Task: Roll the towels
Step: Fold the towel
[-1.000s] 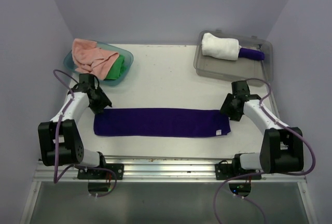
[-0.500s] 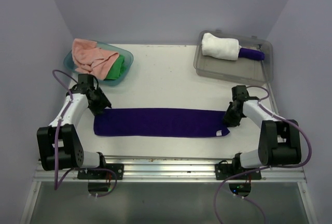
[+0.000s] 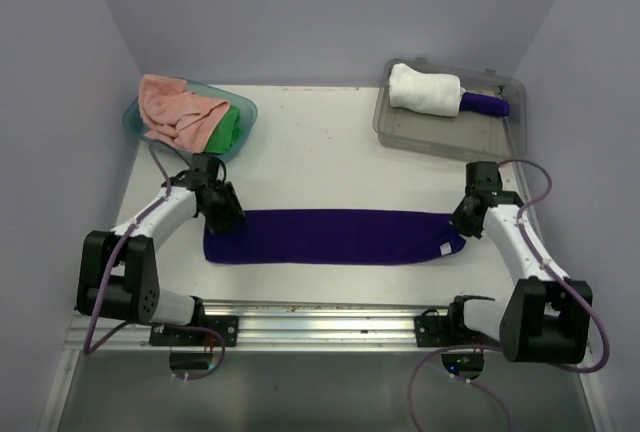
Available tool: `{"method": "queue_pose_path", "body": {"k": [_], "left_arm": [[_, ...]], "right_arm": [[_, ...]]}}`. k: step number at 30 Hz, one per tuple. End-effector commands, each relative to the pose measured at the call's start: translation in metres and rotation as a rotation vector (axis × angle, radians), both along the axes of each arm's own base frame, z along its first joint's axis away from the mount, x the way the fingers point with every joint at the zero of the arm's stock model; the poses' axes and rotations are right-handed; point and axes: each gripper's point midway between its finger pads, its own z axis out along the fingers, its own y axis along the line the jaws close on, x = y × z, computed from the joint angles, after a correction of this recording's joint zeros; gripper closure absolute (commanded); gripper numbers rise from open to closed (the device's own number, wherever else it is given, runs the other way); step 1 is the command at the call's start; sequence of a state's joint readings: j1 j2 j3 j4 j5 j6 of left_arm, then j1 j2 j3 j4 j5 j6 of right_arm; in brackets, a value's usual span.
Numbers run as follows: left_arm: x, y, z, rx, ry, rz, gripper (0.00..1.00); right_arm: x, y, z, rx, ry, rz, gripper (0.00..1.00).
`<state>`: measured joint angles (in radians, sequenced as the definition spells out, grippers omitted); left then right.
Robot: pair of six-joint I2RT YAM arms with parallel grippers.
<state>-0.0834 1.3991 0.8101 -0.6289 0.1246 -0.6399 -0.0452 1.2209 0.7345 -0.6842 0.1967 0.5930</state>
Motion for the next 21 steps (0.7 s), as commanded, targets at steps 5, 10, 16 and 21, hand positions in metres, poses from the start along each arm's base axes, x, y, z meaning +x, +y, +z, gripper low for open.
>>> {"method": "queue_pose_path", "body": {"k": [5, 10, 16, 21], "left_arm": [[-0.007, -0.049, -0.020, -0.081, 0.020, -0.078, 0.50], [0.000, -0.086, -0.026, -0.102, 0.007, -0.165, 0.50], [0.008, -0.142, -0.023, -0.129, -0.037, -0.354, 0.51], [0.020, -0.136, 0.013, -0.074, -0.128, -0.399, 0.49]], "right_arm": [[0.014, -0.036, 0.094, -0.203, -0.178, -0.042, 1.00], [0.018, -0.041, 0.146, -0.233, -0.285, -0.059, 1.00], [0.038, -0.010, 0.186, -0.130, -0.421, 0.049, 1.00], [0.048, 0.060, 0.199, -0.132, -0.446, 0.258, 1.00]]}}
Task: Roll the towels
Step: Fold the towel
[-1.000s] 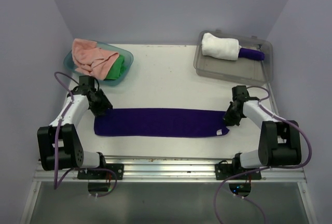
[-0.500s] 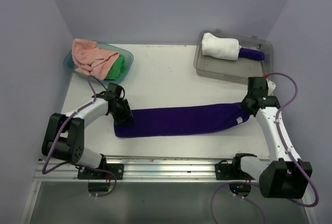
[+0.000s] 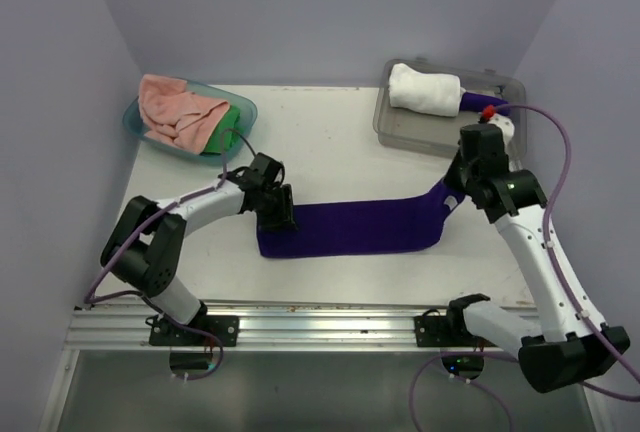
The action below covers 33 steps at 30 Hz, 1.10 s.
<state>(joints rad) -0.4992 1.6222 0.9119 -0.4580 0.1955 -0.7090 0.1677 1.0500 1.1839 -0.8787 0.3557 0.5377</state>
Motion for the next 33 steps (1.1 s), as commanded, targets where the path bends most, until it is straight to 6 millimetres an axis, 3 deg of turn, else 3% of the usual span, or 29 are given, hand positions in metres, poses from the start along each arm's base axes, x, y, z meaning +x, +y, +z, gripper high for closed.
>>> {"method": "queue_pose_path", "body": {"k": [1, 5, 8, 12, 16, 21, 27, 28, 33], "left_arm": [[0.022, 0.009, 0.040, -0.006, -0.121, -0.015, 0.48], [0.022, 0.047, 0.049, 0.011, -0.123, 0.055, 0.47], [0.022, 0.086, 0.045, 0.059, -0.114, 0.152, 0.46], [0.012, 0.104, 0.031, 0.091, -0.077, 0.211, 0.48], [-0.005, 0.108, 0.006, 0.106, -0.030, 0.229, 0.50], [-0.012, 0.103, -0.018, 0.080, 0.013, 0.229, 0.51], [-0.016, 0.097, -0.025, 0.050, 0.033, 0.215, 0.52], [-0.016, 0.097, -0.025, 0.049, 0.033, 0.213, 0.52], [-0.020, 0.095, -0.031, 0.041, 0.050, 0.205, 0.53]], "right_arm": [[0.007, 0.043, 0.015, -0.011, -0.020, 0.117, 1.00], [0.012, 0.095, 0.013, 0.025, -0.030, 0.229, 1.00], [0.009, 0.149, 0.004, 0.034, -0.019, 0.359, 1.00], [0.009, 0.207, -0.005, 0.039, -0.001, 0.477, 1.00], [0.006, 0.253, -0.020, 0.042, 0.027, 0.564, 1.00], [-0.002, 0.310, -0.034, 0.050, 0.058, 0.692, 1.00], [-0.006, 0.355, -0.052, 0.051, 0.101, 0.783, 1.00], [-0.006, 0.360, -0.063, 0.044, 0.128, 0.792, 1.00], [-0.010, 0.382, -0.075, 0.040, 0.143, 0.826, 1.00]]}}
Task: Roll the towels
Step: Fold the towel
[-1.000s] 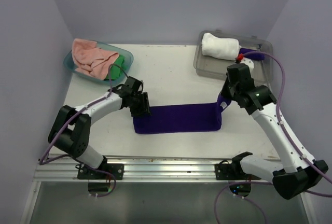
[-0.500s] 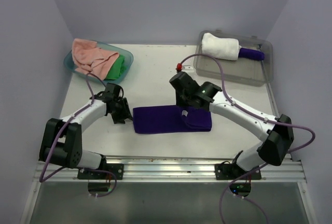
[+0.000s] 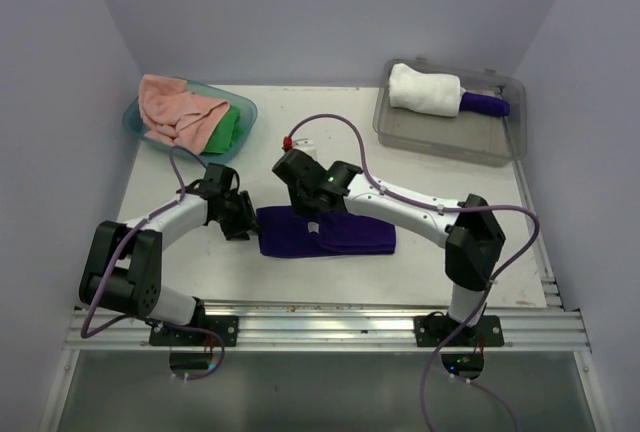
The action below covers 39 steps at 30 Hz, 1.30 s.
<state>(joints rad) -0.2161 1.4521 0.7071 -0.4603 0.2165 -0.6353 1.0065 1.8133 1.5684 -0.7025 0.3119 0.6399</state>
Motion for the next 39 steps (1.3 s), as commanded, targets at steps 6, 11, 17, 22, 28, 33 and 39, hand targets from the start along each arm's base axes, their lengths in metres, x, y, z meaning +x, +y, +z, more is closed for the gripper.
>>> {"method": "queue_pose_path", "body": {"k": [6, 11, 17, 22, 28, 33, 39], "left_arm": [[-0.011, 0.004, -0.023, 0.018, 0.040, 0.001, 0.55], [-0.013, 0.004, -0.023, 0.019, 0.043, 0.003, 0.56], [-0.014, 0.007, -0.027, 0.036, 0.052, 0.000, 0.56], [-0.017, 0.008, -0.029, 0.040, 0.059, 0.001, 0.56], [-0.018, 0.008, -0.029, 0.037, 0.058, 0.008, 0.56], [-0.019, 0.010, -0.030, 0.044, 0.058, 0.016, 0.56], [-0.014, 0.015, -0.020, 0.071, 0.036, 0.029, 0.56]], "right_arm": [[0.000, 0.042, 0.005, 0.053, -0.011, 0.065, 1.00], [-0.001, 0.056, -0.002, 0.043, -0.004, 0.090, 1.00], [-0.005, 0.070, -0.025, 0.033, 0.042, 0.127, 1.00], [-0.006, 0.080, -0.038, 0.028, 0.063, 0.156, 1.00], [-0.005, 0.093, -0.045, 0.056, 0.067, 0.169, 1.00], [-0.012, 0.108, -0.051, 0.098, 0.106, 0.213, 0.75], [-0.012, 0.096, 0.014, 0.182, 0.006, 0.220, 0.46]]}}
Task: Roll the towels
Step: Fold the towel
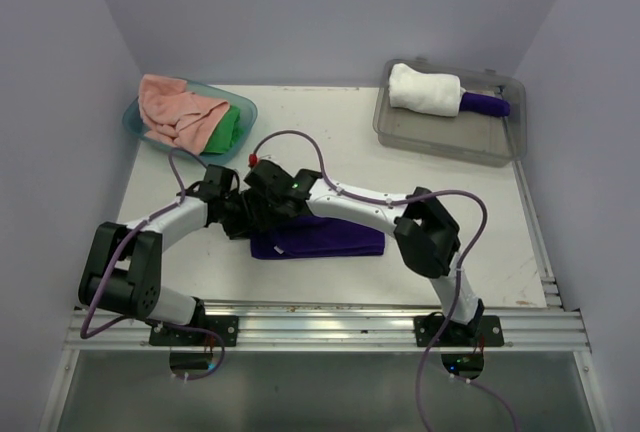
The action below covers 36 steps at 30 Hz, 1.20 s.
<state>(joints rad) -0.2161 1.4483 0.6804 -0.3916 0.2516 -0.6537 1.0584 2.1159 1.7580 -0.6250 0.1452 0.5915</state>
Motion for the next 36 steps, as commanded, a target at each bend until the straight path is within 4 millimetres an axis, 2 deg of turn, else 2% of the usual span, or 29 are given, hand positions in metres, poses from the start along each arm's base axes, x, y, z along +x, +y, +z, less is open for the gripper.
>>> {"method": "queue_pose_path", "body": {"k": [1, 2, 3, 4, 5, 6, 7, 8, 9, 10, 11, 13, 14, 16, 19, 22, 25, 31, 35, 36], "left_arm": [[-0.019, 0.023, -0.018, 0.122, 0.068, 0.028, 0.56], [-0.016, 0.024, -0.013, 0.126, 0.062, 0.029, 0.56], [-0.015, 0.025, -0.010, 0.132, 0.056, 0.030, 0.56], [-0.013, 0.026, -0.006, 0.141, 0.048, 0.034, 0.56], [-0.009, 0.028, 0.006, 0.149, 0.027, 0.039, 0.55], [-0.005, 0.034, 0.012, 0.179, 0.007, 0.055, 0.55], [-0.006, 0.037, 0.018, 0.197, 0.004, 0.061, 0.55], [0.005, 0.038, 0.036, 0.199, -0.057, 0.069, 0.53], [0.008, 0.041, 0.044, 0.213, -0.087, 0.063, 0.53], [0.012, 0.039, 0.053, 0.204, -0.120, 0.051, 0.52], [0.017, 0.035, 0.066, 0.185, -0.167, 0.034, 0.49], [0.019, 0.020, 0.076, 0.141, -0.205, -0.027, 0.45], [0.022, 0.012, 0.081, 0.125, -0.220, -0.050, 0.41], [0.018, -0.011, 0.083, 0.090, -0.220, -0.115, 0.37], [0.017, -0.036, 0.070, 0.055, -0.171, -0.178, 0.33], [0.018, -0.043, 0.058, 0.043, -0.142, -0.182, 0.33], [0.016, -0.041, 0.040, 0.069, -0.082, -0.172, 0.36], [0.020, -0.040, 0.039, 0.082, -0.085, -0.158, 0.37], [0.017, -0.045, 0.030, 0.068, -0.058, -0.177, 0.48], [0.016, -0.046, 0.029, 0.065, -0.055, -0.180, 0.49]], "right_arm": [[0.007, 0.004, 0.090, 0.167, -0.147, -0.010, 0.46], [0.009, -0.008, 0.091, 0.144, -0.166, -0.032, 0.45], [0.011, -0.021, 0.115, 0.165, -0.213, -0.059, 0.46], [0.021, -0.039, 0.119, 0.141, -0.255, -0.112, 0.47], [0.022, -0.058, 0.105, 0.100, -0.253, -0.141, 0.48], [0.025, -0.073, 0.107, 0.107, -0.255, -0.180, 0.50], [0.037, -0.099, 0.120, 0.133, -0.265, -0.243, 0.51], [0.035, -0.123, 0.096, 0.098, -0.232, -0.275, 0.53], [0.038, -0.139, 0.090, 0.107, -0.208, -0.320, 0.57], [0.050, -0.168, 0.093, 0.132, -0.197, -0.394, 0.58], [0.044, -0.186, 0.070, 0.105, -0.143, -0.415, 0.58], [0.049, -0.213, 0.062, 0.107, -0.131, -0.487, 0.59], [0.044, -0.222, 0.057, 0.097, -0.123, -0.497, 0.58], [0.043, -0.229, 0.055, 0.091, -0.121, -0.512, 0.57], [0.040, -0.229, 0.051, 0.086, -0.107, -0.506, 0.57], [0.040, -0.230, 0.050, 0.084, -0.102, -0.507, 0.57], [0.039, -0.233, 0.052, 0.077, -0.115, -0.510, 0.57], [0.039, -0.244, 0.047, 0.032, -0.123, -0.520, 0.54], [0.040, -0.258, 0.033, 0.034, -0.070, -0.545, 0.53], [0.043, -0.267, 0.029, 0.031, -0.061, -0.562, 0.53]]}}
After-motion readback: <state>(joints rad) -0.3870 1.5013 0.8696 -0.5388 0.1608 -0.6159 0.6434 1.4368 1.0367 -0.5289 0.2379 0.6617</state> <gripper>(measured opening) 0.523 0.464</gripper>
